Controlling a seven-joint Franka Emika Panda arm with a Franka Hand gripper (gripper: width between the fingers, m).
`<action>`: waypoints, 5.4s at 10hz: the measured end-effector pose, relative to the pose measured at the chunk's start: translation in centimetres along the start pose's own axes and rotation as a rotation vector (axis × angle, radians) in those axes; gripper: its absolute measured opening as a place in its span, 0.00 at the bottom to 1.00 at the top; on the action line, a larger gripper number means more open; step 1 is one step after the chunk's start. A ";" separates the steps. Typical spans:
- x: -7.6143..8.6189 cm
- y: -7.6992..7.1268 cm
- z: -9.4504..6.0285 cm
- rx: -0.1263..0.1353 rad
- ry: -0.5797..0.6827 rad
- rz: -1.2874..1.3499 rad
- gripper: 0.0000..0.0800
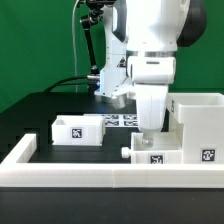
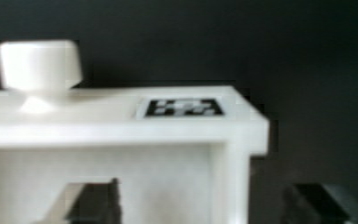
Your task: Assemble drawer
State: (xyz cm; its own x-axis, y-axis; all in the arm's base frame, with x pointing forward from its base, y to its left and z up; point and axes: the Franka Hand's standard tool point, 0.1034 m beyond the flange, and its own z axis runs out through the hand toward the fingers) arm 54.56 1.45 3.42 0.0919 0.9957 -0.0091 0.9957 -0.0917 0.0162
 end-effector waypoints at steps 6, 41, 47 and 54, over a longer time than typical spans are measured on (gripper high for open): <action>-4.9 4.6 -2.0 0.018 -0.020 -0.069 0.81; 2.3 3.1 1.2 0.124 0.138 -0.089 0.81; -5.6 3.1 0.7 0.100 0.123 -0.069 0.81; -10.5 -2.1 -3.2 0.100 0.076 0.052 0.81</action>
Offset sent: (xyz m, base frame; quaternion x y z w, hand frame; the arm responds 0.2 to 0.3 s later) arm 0.0480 -0.0402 0.0272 0.0383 -0.0132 -0.0605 0.9973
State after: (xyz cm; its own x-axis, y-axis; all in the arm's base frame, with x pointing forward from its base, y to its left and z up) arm 51.43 -8.78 6.66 0.1457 0.9872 0.0645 0.9865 -0.1400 -0.0854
